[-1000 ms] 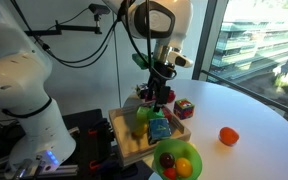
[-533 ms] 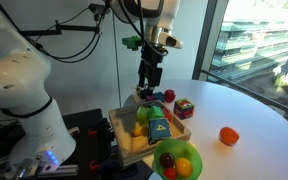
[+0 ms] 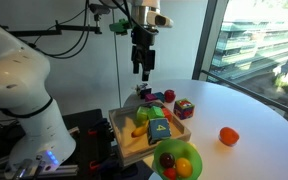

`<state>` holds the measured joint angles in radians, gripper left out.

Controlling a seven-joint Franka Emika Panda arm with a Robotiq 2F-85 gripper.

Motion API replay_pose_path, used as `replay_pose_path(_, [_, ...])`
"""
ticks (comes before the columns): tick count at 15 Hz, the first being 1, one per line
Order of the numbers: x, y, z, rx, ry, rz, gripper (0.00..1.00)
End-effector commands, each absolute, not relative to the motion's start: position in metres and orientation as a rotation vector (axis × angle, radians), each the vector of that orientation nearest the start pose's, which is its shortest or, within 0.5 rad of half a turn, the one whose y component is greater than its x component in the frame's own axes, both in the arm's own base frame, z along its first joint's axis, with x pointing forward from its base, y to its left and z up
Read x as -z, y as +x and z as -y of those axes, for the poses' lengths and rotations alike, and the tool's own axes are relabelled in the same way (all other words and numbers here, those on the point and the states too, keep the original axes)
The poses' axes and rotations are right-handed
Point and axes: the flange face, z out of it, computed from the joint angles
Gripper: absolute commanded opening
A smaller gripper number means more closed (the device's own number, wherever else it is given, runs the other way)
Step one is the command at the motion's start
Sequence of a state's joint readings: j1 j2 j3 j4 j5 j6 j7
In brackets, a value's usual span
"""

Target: Put the purple fruit into the bowl

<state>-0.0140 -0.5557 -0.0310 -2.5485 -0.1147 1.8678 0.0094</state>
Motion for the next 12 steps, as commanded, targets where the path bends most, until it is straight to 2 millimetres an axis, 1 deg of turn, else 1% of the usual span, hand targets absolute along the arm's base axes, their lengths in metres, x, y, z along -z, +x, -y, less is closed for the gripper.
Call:
replay_pose_path(1, [-0.463, 0.339, 0.022, -0.104, -3.179, 0.049, 1.00])
replay_pose_path(6, [-0.475, 0.323, 0.022, -0.018, -3.163, 0.043, 1.00])
replay_pose_path(8, [-0.477, 0.319, 0.022, 0.000, -3.159, 0.032, 1.00])
replay_pose_path(11, [-0.478, 0.317, 0.022, 0.012, -3.159, 0.019, 1.00])
replay_pose_path(12, [-0.477, 0.322, 0.021, -0.013, -3.182, 0.015, 1.00])
